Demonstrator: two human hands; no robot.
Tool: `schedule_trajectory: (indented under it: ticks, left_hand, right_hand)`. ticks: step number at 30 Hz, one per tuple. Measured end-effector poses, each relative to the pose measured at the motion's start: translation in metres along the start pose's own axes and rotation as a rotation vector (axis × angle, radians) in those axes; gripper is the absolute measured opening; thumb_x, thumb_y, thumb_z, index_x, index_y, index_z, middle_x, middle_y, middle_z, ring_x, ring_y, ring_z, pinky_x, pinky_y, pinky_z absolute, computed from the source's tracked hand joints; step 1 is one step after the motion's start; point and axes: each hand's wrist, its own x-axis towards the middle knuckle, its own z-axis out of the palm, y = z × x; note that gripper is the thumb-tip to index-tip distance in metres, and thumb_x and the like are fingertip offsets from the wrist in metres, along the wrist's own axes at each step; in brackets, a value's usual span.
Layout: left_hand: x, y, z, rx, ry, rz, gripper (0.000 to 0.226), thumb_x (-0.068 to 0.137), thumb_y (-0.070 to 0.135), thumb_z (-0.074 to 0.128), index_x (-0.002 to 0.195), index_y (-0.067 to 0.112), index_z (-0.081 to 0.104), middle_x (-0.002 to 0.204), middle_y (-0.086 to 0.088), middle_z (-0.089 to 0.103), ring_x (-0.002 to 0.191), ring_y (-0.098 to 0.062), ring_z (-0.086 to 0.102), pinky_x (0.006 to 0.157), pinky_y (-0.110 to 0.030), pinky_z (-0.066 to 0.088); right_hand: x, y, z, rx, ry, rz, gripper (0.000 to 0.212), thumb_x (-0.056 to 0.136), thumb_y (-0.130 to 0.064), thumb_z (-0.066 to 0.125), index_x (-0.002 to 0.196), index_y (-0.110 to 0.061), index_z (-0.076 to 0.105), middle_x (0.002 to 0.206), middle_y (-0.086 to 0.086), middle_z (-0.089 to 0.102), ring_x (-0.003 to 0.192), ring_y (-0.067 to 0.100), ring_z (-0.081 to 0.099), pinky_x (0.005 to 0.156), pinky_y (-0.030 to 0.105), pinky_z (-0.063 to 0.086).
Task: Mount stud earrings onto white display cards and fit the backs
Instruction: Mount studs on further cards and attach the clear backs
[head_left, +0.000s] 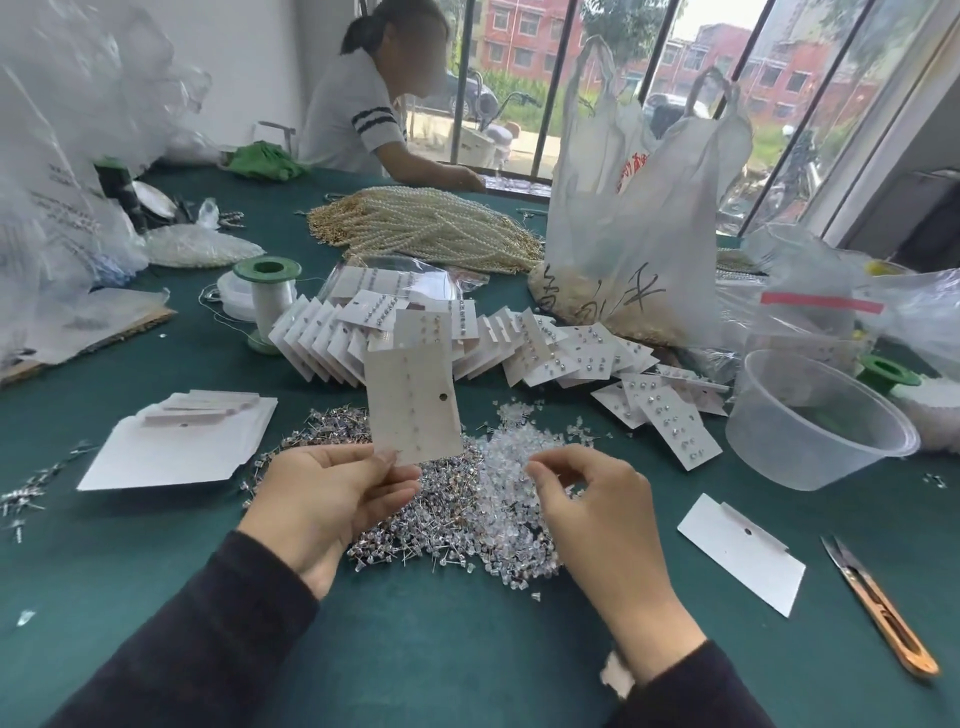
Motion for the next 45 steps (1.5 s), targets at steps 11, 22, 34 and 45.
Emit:
schedule_trajectory:
  ticks: [11, 22, 34, 45]
  left_hand:
    - [-0.003, -0.009, 0.006, 0.04, -0.005, -0.012, 0.004, 0.087, -0.003, 0.052, 0.084, -0.005, 0.055, 0.049, -0.012, 0.066, 0.041, -0.016, 0.062, 0.04, -0.019, 0.051]
    - [-0.008, -0.016, 0.013, 0.041, 0.014, 0.028, 0.012, 0.086, 0.0, 0.055, 0.074, -0.002, 0.057, 0.047, -0.006, 0.064, 0.042, -0.013, 0.062, 0.042, -0.019, 0.051]
    - [-0.017, -0.024, 0.023, 0.098, -0.058, 0.039, 0.018, 0.089, 0.003, 0.052, 0.073, -0.002, 0.057, 0.048, -0.006, 0.063, 0.043, -0.013, 0.062, 0.048, -0.021, 0.055]
    - [-0.018, -0.03, 0.026, 0.182, -0.063, 0.137, 0.022, 0.088, 0.0, 0.052, 0.068, -0.001, 0.06, 0.043, 0.0, 0.059, 0.039, -0.007, 0.058, 0.041, -0.016, 0.048]
  right_hand:
    - [0.0, 0.001, 0.0, 0.249, -0.029, 0.112, 0.023, 0.081, -0.007, 0.063, 0.076, -0.028, 0.069, 0.066, -0.006, 0.067, 0.053, 0.0, 0.053, 0.051, 0.011, 0.041]
    - [-0.003, -0.008, 0.002, 0.618, -0.106, 0.23, 0.021, 0.077, 0.004, 0.061, 0.07, -0.016, 0.064, 0.057, -0.01, 0.058, 0.055, 0.005, 0.049, 0.051, 0.015, 0.042]
    - [-0.019, -0.028, 0.013, 0.213, 0.131, -0.29, 0.009, 0.081, -0.008, 0.062, 0.079, -0.017, 0.064, 0.073, -0.007, 0.063, 0.066, 0.006, 0.057, 0.064, 0.014, 0.044]
    - [-0.023, -0.028, 0.028, -0.036, 0.185, -0.469, 0.002, 0.076, -0.006, 0.064, 0.074, -0.006, 0.065, 0.078, 0.003, 0.057, 0.074, 0.019, 0.056, 0.071, 0.02, 0.042]
